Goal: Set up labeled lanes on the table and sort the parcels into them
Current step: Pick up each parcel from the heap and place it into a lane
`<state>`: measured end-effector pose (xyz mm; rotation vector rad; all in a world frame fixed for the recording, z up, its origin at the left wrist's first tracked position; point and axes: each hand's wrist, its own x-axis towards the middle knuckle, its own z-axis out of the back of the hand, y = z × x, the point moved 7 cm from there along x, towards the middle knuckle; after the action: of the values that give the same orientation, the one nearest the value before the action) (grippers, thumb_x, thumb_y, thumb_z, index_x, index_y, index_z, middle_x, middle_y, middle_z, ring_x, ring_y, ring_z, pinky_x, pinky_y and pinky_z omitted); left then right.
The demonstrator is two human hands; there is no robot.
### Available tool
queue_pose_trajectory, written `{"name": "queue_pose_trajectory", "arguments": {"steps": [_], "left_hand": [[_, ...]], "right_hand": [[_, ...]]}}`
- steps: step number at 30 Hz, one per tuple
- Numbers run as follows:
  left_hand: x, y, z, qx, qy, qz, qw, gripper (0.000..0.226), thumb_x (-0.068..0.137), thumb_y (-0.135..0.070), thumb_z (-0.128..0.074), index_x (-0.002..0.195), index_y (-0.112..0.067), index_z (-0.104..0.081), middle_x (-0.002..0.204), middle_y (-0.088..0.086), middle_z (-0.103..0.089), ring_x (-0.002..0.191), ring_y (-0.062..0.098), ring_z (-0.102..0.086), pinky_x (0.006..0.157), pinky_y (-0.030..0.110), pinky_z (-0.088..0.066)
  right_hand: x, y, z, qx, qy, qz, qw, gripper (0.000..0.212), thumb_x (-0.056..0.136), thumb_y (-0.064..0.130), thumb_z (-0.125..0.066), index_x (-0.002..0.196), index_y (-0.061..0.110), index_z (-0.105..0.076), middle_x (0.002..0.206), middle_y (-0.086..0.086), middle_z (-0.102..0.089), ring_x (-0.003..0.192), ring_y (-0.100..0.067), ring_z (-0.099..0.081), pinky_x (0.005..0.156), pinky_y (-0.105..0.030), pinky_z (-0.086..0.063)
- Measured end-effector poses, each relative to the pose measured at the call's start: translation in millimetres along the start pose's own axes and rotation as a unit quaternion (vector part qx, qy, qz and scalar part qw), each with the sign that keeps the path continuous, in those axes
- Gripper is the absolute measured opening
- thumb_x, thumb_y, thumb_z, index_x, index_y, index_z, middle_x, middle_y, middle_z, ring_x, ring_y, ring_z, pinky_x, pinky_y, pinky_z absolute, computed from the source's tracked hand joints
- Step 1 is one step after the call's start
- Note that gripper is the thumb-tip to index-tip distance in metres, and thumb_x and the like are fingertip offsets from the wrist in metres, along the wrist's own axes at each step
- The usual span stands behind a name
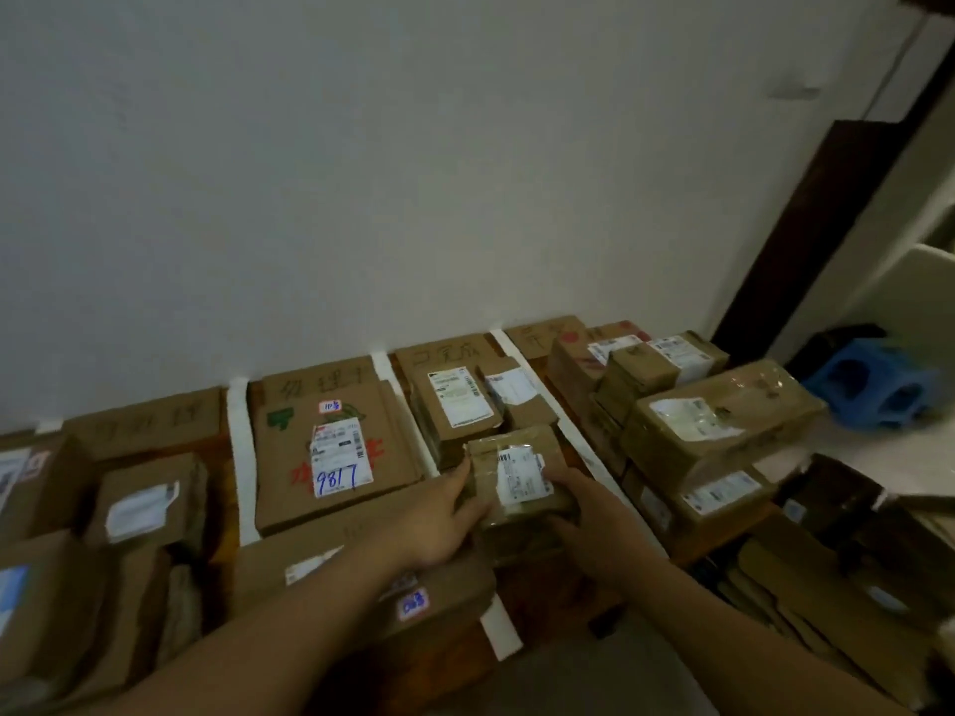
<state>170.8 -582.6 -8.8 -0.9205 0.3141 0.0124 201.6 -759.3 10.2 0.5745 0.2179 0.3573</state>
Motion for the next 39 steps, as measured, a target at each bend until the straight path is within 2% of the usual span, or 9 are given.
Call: {"name": "queue_pose_trajectory", "arguments": {"steps": [3, 8, 12, 14, 21, 27, 33, 35, 39], "left_hand": [[10.0, 24.1, -15.3, 0.053, -0.003, 0.074, 0.996, 0.067, 0.090, -0.064, -0.033, 0.147, -0.045, -0.005, 0.157, -0.005, -0.019, 0.141, 0.019, -0.025, 0.115, 0.047, -0.023], [24.6, 26.2, -37.2, 0.183, -0.016, 0.098, 0.978, 0.075, 0.091, -0.062, -0.036, 0.150, -0.036, 0.003, 0.159, -0.005, -0.008, 0.146, 0.018, -0.005, 0.119, 0.045, -0.003], [32.2, 43.8, -40.4, 0.282, -0.014, 0.152, 0.947, 0.087, 0.086, -0.068, -0.038, 0.149, -0.034, 0.011, 0.157, 0.000, 0.020, 0.143, 0.024, 0.023, 0.114, 0.054, 0.011], [31.8, 52.9, -40.1, 0.291, -0.027, 0.176, 0.940, 0.089, 0.085, -0.070, -0.037, 0.147, -0.036, 0.016, 0.155, 0.001, 0.026, 0.140, 0.026, 0.028, 0.113, 0.057, 0.012], [30.4, 63.6, -39.8, 0.306, -0.051, 0.193, 0.931, 0.091, 0.087, -0.069, -0.031, 0.146, -0.026, 0.023, 0.153, -0.003, 0.027, 0.133, 0.013, 0.032, 0.115, 0.051, 0.013], [24.9, 67.6, -34.8, 0.296, -0.060, 0.200, 0.932, 0.091, 0.087, -0.067, -0.035, 0.146, -0.029, 0.023, 0.154, -0.006, 0.026, 0.140, 0.015, 0.026, 0.114, 0.049, 0.014], [5.3, 64.9, -7.5, 0.255, -0.082, 0.221, 0.938, 0.082, 0.086, -0.070, -0.033, 0.148, -0.037, 0.009, 0.157, -0.007, 0.018, 0.142, 0.016, 0.022, 0.114, 0.050, 0.011], [-12.9, 67.7, 16.9, 0.251, -0.112, 0.237, 0.932, 0.080, 0.086, -0.069, -0.034, 0.148, -0.038, 0.007, 0.158, -0.005, 0.016, 0.144, 0.019, 0.019, 0.114, 0.052, 0.008], [-73.8, 74.6, 77.8, 0.280, -0.180, 0.254, 0.908, 0.080, 0.088, -0.068, -0.033, 0.149, -0.035, 0.006, 0.158, -0.003, 0.014, 0.145, 0.018, 0.016, 0.116, 0.052, 0.005]], "right_hand": [[22.8, -23.9, -8.2, 0.011, 0.059, 0.012, 0.998, 0.051, 0.095, 0.031, -0.054, 0.141, 0.037, -0.033, 0.144, 0.006, -0.041, 0.132, -0.016, -0.041, 0.104, -0.030, -0.038], [53.2, -52.0, -36.6, 0.068, 0.118, 0.046, 0.990, 0.051, 0.092, 0.028, -0.059, 0.137, 0.035, -0.036, 0.142, 0.002, -0.044, 0.128, -0.014, -0.043, 0.107, -0.033, -0.039], [71.3, -68.6, -56.1, 0.099, 0.148, 0.046, 0.983, 0.048, 0.091, 0.026, -0.061, 0.133, 0.037, -0.040, 0.139, 0.004, -0.045, 0.126, -0.014, -0.046, 0.104, -0.037, -0.044], [78.4, -76.6, -66.0, 0.106, 0.161, 0.037, 0.980, 0.048, 0.091, 0.024, -0.061, 0.132, 0.037, -0.041, 0.139, 0.004, -0.044, 0.126, -0.016, -0.046, 0.103, -0.037, -0.045], [96.4, -91.9, -94.4, 0.111, 0.173, 0.027, 0.978, 0.053, 0.091, 0.017, -0.061, 0.132, 0.039, -0.038, 0.146, 0.003, -0.039, 0.133, -0.019, -0.041, 0.102, -0.038, -0.047], [114.8, -77.2, -98.2, 0.052, 0.144, 0.054, 0.987, 0.060, 0.089, 0.015, -0.061, 0.138, 0.035, -0.032, 0.146, -0.001, -0.037, 0.131, -0.023, -0.044, 0.100, -0.039, -0.048], [120.6, -37.5, -80.6, -0.106, 0.168, 0.091, 0.976, 0.087, 0.079, 0.047, -0.064, 0.148, 0.029, -0.013, 0.158, -0.004, -0.003, 0.146, -0.029, -0.002, 0.118, -0.048, -0.015], [118.9, -1.8, -71.4, -0.121, 0.173, 0.120, 0.970, 0.081, 0.082, 0.047, -0.060, 0.148, 0.027, -0.018, 0.158, -0.006, -0.007, 0.146, -0.028, -0.003, 0.118, -0.047, -0.013], [101.4, 94.9, -62.6, -0.092, 0.139, 0.197, 0.966, 0.065, 0.083, 0.049, -0.058, 0.141, 0.035, -0.032, 0.151, -0.002, -0.026, 0.139, -0.026, -0.024, 0.113, -0.046, -0.027]]}}
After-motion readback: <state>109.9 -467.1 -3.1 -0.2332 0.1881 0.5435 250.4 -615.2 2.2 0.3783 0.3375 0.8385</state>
